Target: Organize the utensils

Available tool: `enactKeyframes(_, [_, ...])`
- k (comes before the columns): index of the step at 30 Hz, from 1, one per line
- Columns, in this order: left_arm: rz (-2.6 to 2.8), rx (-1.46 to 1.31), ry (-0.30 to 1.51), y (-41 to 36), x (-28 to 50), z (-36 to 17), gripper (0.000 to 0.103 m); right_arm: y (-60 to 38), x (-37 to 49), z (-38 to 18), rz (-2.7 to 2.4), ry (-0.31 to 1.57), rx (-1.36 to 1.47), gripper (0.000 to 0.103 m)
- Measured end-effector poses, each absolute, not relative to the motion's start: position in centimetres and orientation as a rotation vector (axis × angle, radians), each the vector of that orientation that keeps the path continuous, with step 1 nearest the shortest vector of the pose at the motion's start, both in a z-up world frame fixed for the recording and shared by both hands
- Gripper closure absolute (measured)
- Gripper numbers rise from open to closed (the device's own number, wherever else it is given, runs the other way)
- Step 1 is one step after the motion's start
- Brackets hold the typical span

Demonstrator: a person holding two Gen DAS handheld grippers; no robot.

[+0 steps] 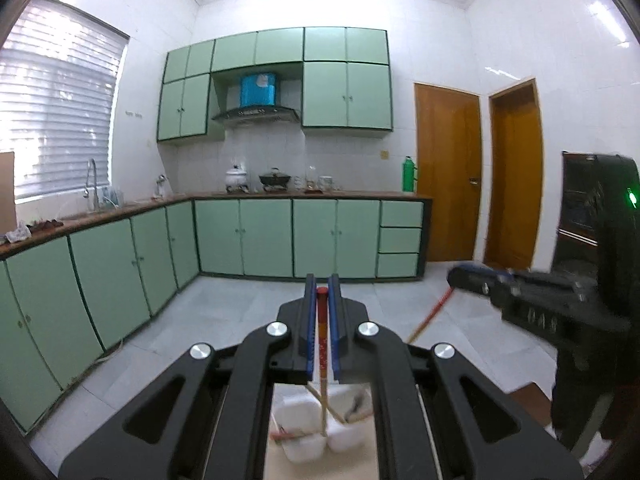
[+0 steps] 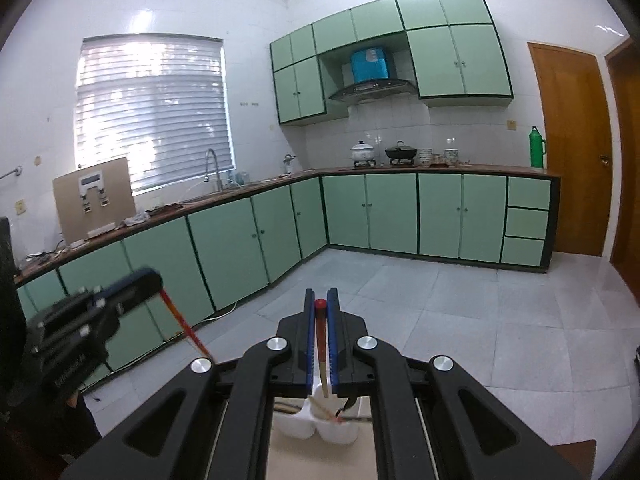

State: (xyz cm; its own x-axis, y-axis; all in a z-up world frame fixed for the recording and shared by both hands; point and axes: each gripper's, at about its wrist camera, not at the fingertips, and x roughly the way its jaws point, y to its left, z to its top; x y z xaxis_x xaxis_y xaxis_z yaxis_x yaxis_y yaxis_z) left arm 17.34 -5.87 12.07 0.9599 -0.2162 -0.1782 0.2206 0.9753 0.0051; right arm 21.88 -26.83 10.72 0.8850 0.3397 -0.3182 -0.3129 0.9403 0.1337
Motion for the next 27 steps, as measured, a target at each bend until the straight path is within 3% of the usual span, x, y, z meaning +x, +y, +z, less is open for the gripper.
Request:
enactKeyframes(9, [-0.161,-0.012,0.288,-6.4,23.2,7.4,0.098,-24.7,26.5,5.7,0.323,0.466,0.052,0.097])
enactKeyframes(12, [-0.146,-0.032,0.367,-5.7,24.6,6.1,0.096,-24.2,26.8,4.6,0.318,0.503,0.022,0.091])
enactKeyframes(13, [-0.154,-0.052,0.388,-5.4,24.5,5.8,0.093,-24.3,26.6,4.5,0.318,0.502,0.017,0.086])
enactKeyframes(14, [-0.157,-0.060,0.392,-4.9,24.3,5.7,0.091,-24.6,26.2,4.5,0.316,0.492,0.019,0.072])
enactKeyframes(15, [-0.154,-0.059,0.389,-4.6,23.7,5.7,0.081,-24.9,25.8,4.7,0.312,0.480,0.019,0.064])
enactKeyframes(18, [-0.154,-0.051,0.359,-3.7,21.7,6.2,0.064,-26.1,24.1,5.0,0.297,0.457,0.027,0.054])
enactKeyframes(23, [-0.144,-0.031,0.327,-2.6,16.9,6.2,0.050,-28.7,19.9,4.9,0.267,0.420,0.068,0.039])
enactKeyframes(25, [-0.125,-0.027,0.324,-2.2,14.6,5.6,0.035,-29.4,17.9,4.5,0.253,0.409,0.074,0.035])
enactKeyframes(27, [-0.120,-0.043,0.338,-1.8,12.9,4.8,0.030,-29.9,15.7,3.8,0.239,0.403,0.075,0.028])
